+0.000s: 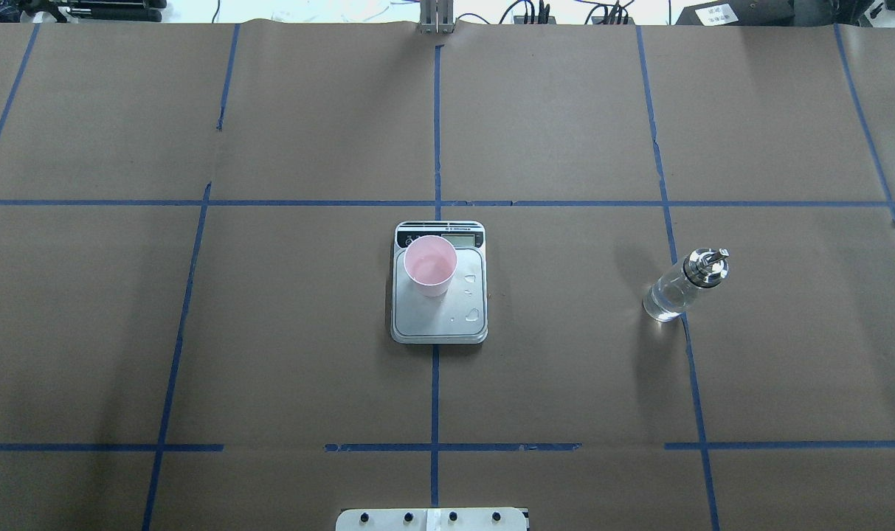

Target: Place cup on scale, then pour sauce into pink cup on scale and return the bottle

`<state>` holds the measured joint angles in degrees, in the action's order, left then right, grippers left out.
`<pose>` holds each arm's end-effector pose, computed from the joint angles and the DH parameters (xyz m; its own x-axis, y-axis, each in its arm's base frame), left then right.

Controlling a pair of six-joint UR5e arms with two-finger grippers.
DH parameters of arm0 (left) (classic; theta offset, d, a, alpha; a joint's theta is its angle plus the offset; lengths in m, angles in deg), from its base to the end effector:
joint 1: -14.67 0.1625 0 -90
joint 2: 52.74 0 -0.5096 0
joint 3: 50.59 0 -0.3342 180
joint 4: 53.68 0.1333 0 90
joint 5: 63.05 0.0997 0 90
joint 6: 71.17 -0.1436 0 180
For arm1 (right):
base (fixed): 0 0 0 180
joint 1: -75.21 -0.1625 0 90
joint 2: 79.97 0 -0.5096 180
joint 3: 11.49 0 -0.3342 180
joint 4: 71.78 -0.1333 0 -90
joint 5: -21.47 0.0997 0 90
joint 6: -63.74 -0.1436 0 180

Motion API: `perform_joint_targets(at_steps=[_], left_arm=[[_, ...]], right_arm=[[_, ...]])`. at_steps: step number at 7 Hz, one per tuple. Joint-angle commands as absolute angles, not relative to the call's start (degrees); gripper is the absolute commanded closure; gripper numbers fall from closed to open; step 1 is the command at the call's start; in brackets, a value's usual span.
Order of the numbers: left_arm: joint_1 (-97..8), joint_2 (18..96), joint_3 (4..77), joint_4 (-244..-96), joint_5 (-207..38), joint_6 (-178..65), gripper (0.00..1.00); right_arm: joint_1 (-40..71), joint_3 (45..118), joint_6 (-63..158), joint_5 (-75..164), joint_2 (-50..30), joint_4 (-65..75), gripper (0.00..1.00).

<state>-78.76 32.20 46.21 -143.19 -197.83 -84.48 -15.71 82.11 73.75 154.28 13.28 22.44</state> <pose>-0.0555 -0.3884 0.7597 0.7042 0.2034 -0.6803 -0.1051 0.9774 0.1834 0.0421 -0.3970 0.7811 0.7244 -0.1166 0.6794 0.1116 0.9924 0.0514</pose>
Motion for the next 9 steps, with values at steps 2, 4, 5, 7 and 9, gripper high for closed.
perform_joint_targets(at_steps=[2, 4, 5, 7, 9], left_arm=[[-78.67, 32.07, 46.01, -145.34, -197.7, -81.02, 0.0], [-78.67, 32.07, 42.51, -150.94, -197.61, -81.02, 0.0], [-78.67, 32.07, 39.62, -154.29, -197.7, -80.93, 0.0], [-78.67, 31.99, 37.74, -157.48, -197.88, -80.93, 0.0], [-78.67, 31.99, 37.74, -157.48, -197.88, -80.93, 0.0]], right_arm=[[-15.67, 82.11, 73.76, 154.28, 13.28, 22.35, 0.0], [-15.67, 82.11, 73.76, 154.28, 13.28, 22.35, 0.0], [-15.5, 82.11, 73.76, 154.28, 13.28, 22.35, 0.0], [-15.32, 82.11, 73.76, 154.28, 13.28, 22.35, 0.0], [-14.88, 82.2, 73.67, 154.28, 13.28, 22.35, 0.0]])
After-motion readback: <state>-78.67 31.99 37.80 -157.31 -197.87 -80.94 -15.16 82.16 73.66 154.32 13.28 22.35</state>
